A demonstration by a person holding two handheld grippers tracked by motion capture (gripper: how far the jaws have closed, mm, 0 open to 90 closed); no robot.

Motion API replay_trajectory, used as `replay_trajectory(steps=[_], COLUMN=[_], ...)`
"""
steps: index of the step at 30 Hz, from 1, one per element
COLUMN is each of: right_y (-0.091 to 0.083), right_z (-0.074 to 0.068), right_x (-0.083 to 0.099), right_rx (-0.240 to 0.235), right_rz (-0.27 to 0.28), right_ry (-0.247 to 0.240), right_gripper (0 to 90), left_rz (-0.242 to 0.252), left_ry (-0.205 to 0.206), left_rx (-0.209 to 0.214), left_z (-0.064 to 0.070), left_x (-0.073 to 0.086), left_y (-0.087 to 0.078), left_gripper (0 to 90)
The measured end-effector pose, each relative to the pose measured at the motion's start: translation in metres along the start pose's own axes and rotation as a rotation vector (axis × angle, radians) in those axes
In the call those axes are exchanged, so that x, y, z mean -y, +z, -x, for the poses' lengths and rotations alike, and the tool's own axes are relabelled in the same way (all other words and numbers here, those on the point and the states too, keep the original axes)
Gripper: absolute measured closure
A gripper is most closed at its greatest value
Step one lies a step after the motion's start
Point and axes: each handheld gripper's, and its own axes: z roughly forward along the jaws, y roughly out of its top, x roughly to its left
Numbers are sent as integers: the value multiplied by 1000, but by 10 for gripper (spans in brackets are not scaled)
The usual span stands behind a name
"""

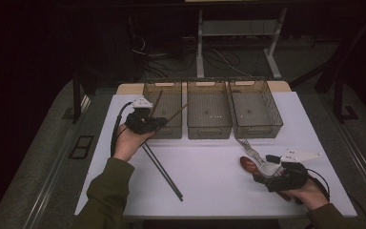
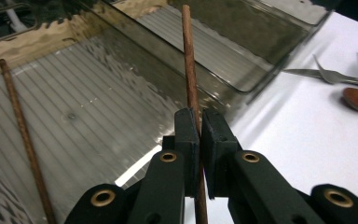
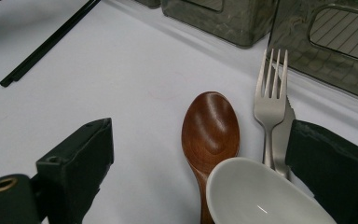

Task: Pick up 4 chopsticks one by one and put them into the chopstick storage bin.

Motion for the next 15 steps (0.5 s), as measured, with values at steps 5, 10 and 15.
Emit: replay_trajectory(steps=[5,10,15], right_y=[0,0,0], right_z=[0,0,0], right_x=[0,0,0], right_rx=[-2,-1,-2], right_rz=[1,2,2], right_ry=[0,0,0], right_gripper=[73,74,74], left_rz=[-13,-17,-37], left_ry=[-5,-17,-16], left_rx=[-22,-43,-74], left_z=[-10,-17,-24], left_x=[-7,-14,-21], left_y=[5,9,16], left_gripper=[845,845,845])
